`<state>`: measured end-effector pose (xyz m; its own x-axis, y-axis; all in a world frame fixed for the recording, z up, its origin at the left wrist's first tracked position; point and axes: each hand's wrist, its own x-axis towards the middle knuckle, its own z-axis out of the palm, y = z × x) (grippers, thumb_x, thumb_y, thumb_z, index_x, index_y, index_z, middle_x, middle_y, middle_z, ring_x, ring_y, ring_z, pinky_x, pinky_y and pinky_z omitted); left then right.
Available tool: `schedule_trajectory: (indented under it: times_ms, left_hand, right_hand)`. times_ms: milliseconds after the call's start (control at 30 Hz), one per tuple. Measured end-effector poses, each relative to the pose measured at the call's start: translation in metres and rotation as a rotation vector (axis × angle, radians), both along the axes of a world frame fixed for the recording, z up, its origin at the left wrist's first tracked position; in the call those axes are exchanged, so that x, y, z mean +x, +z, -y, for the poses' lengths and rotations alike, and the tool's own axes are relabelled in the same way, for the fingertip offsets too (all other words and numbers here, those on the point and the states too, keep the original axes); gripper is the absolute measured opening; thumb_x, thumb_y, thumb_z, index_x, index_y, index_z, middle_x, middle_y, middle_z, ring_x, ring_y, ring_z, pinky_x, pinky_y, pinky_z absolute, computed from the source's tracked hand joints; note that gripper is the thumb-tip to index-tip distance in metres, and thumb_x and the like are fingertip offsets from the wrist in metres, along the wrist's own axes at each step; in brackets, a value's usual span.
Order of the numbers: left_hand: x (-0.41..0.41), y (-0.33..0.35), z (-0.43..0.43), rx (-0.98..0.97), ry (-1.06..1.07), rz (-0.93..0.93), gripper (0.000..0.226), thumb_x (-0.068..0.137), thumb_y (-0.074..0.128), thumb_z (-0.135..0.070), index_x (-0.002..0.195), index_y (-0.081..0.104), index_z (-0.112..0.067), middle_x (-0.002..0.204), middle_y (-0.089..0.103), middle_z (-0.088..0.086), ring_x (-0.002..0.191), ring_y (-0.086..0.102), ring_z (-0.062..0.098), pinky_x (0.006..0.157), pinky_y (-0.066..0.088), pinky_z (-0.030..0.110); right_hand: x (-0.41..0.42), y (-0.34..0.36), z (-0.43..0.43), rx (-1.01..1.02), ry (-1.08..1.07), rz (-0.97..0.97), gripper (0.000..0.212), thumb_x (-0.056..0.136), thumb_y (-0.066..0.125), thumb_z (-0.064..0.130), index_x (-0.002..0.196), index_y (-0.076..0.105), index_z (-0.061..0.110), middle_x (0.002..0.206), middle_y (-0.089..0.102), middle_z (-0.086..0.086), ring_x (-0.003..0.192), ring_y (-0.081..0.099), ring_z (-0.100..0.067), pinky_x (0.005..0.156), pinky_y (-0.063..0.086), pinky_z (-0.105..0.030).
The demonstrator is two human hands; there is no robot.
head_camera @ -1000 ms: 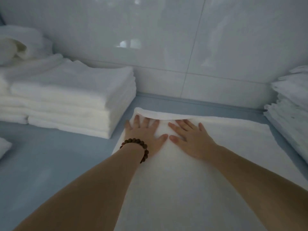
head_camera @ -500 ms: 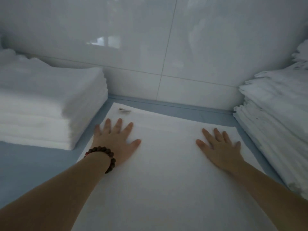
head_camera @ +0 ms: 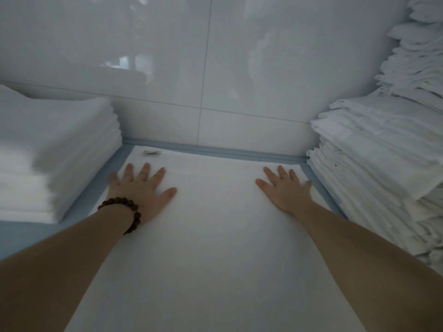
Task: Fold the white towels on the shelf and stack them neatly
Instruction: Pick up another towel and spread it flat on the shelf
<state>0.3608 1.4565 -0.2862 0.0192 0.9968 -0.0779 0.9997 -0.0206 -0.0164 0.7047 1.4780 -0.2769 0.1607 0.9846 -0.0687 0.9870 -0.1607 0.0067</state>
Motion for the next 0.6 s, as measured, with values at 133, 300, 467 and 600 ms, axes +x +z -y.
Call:
schedule_trajectory:
  times_ms: [133, 300, 467, 600]
  left_hand:
    - [0.0, 0.006, 0.011, 0.114, -0.03, -0.062, 0.077, 0.081, -0.006, -0.071, 0.149, -0.003, -0.035, 0.159, -0.002, -0.005, 0.145, -0.01, 0.025, 0.112, -0.011, 0.055]
    - [0.012, 0.027, 0.074, 0.01, -0.055, 0.19, 0.079, 0.076, -0.006, -0.068, 0.148, -0.007, -0.037, 0.157, -0.012, -0.008, 0.145, -0.011, 0.016, 0.117, -0.003, 0.049]
    - [0.014, 0.036, 0.196, -0.102, -0.113, 0.182, 0.093, 0.057, -0.02, -0.08, 0.143, -0.02, -0.044, 0.154, -0.023, -0.009, 0.144, -0.017, 0.022, 0.116, -0.005, 0.05]
    - [0.024, 0.023, 0.249, -0.155, -0.127, 0.115, 0.084, 0.064, -0.01, -0.081, 0.14, -0.022, -0.048, 0.155, -0.022, -0.006, 0.143, -0.019, 0.028, 0.112, -0.004, 0.06]
  right_hand:
    - [-0.013, 0.004, 0.029, 0.096, -0.023, -0.023, 0.065, 0.088, 0.008, 0.07, 0.146, -0.002, 0.044, 0.159, -0.004, 0.002, 0.146, -0.005, -0.023, 0.112, -0.001, -0.062]
    - [-0.025, 0.02, 0.108, 0.063, 0.047, -0.148, 0.067, 0.084, 0.011, 0.075, 0.144, -0.002, 0.049, 0.158, -0.01, 0.007, 0.145, -0.011, -0.02, 0.113, -0.005, -0.059]
    - [-0.045, 0.038, 0.215, -0.06, 0.083, -0.218, 0.069, 0.076, 0.008, 0.08, 0.139, -0.009, 0.057, 0.155, -0.021, 0.013, 0.143, -0.022, -0.019, 0.113, -0.009, -0.058]
    - [-0.064, 0.03, 0.276, -0.186, 0.059, -0.168, 0.07, 0.077, 0.01, 0.081, 0.139, -0.011, 0.057, 0.154, -0.024, 0.012, 0.142, -0.023, -0.021, 0.111, -0.008, -0.062]
